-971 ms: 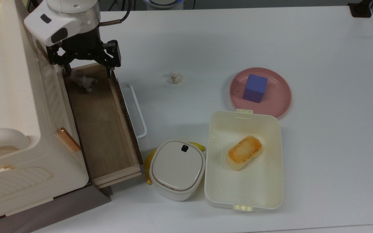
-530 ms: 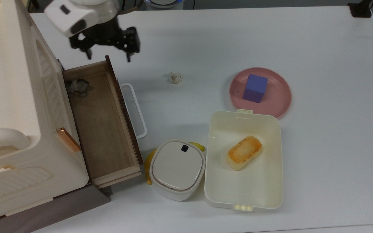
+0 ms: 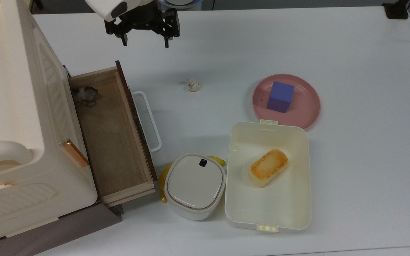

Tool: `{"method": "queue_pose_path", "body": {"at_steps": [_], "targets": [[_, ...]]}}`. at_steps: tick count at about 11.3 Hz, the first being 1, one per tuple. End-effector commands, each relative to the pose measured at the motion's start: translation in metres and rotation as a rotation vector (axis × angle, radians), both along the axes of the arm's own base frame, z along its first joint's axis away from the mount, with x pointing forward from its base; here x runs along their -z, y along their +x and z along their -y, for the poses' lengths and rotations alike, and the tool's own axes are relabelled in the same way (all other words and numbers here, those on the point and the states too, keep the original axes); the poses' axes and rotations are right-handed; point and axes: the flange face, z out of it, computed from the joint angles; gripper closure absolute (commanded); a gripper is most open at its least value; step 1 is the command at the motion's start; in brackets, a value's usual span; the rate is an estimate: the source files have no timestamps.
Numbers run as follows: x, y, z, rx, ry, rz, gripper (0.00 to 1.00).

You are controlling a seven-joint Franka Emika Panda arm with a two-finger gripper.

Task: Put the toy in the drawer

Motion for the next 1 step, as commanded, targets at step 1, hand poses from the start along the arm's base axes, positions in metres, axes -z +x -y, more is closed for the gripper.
{"method": "queue_pose_path", "body": {"at_steps": [1], "targets": [[-0.0105, -0.0177, -0.0036, 0.03, -0.016, 0.019, 0.0]]}}
